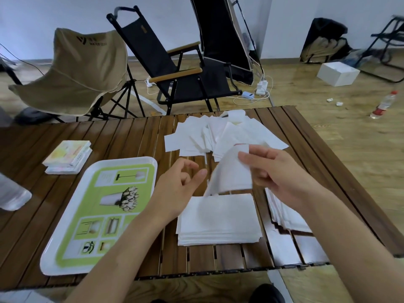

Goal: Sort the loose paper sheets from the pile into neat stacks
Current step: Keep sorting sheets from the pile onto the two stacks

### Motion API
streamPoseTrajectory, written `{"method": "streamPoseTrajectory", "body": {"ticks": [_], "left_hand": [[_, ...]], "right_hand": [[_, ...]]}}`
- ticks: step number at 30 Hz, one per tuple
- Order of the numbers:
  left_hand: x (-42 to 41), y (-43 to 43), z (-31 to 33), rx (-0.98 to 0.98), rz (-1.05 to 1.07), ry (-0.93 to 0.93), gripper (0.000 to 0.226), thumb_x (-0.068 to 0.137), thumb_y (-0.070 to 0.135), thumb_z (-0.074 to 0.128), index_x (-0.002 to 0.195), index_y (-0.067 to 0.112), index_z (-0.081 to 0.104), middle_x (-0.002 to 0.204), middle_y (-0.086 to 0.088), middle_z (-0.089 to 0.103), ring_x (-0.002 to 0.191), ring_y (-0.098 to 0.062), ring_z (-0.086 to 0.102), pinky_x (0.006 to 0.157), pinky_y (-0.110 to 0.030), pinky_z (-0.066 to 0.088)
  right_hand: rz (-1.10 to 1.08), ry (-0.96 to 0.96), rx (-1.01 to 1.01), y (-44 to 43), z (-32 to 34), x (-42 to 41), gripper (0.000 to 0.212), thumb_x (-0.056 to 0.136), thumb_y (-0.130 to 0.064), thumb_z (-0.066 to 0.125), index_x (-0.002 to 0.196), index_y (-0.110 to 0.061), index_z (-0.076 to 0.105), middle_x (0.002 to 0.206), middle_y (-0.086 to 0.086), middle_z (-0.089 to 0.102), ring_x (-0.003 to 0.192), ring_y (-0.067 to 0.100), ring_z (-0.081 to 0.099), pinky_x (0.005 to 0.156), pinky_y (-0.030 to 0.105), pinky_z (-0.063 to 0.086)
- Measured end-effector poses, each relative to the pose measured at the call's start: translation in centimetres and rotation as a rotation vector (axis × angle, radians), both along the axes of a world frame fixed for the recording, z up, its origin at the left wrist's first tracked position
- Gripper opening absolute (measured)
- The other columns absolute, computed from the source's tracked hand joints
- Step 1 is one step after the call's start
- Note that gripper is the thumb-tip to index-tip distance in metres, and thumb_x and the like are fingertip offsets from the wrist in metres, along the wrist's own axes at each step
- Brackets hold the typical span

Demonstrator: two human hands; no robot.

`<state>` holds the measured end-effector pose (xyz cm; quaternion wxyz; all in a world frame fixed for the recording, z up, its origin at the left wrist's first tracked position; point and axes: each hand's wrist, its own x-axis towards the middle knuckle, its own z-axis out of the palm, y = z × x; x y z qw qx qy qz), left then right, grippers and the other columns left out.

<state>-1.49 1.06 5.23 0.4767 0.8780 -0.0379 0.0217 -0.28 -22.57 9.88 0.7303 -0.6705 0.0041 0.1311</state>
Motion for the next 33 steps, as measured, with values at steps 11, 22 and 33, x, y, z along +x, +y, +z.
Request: {"method": "streamPoseTrajectory", "body": {"ticks": [11,22,33], "left_hand": [[-0.5,0.3,1.1,-0.187,-0.439,0.255,0.022,0.092,0.04,0.072,0.105,0.023,0.076,0.056,-0.001,0.036,0.059,-0.016,0.037,0.072,-0.025,0.04],[0.6,4.0,-2.5,0.208,-0.171,0.422,0.031,0.098,0.042,0.064,0.083,0.017,0.071,0.05,0.017,0.052,0.061,-0.006,0.049,0.068,-0.024,0.041],[1.3,3.0,-4.6,0.293,-0.126,0.272,0.033,0.089,0.053,0.07,0.094,0.023,0.061,0.056,0.012,0.049,0.049,-0.004,0.045,0.06,-0.023,0.042]], "right_hand": [[0.247,0.172,0.064,-1.0,0.8,-1.9,0.033,0.087,-0.031,0.074,0.105,-0.01,0.055,0.065,0.001,0.022,0.045,0.007,0.026,0.049,0.021,0.017],[0.184,0.001,-0.916,-2.6,-6.0,0.1,0.029,0.097,-0.029,0.066,0.074,-0.013,0.058,0.061,-0.002,0.048,0.055,0.009,0.043,0.056,0.017,0.036],[0.172,-0.066,-0.981,-1.4,-7.2,0.3,0.023,0.097,-0.032,0.066,0.079,-0.025,0.054,0.066,-0.006,0.053,0.061,0.008,0.05,0.053,0.017,0.036]]}}
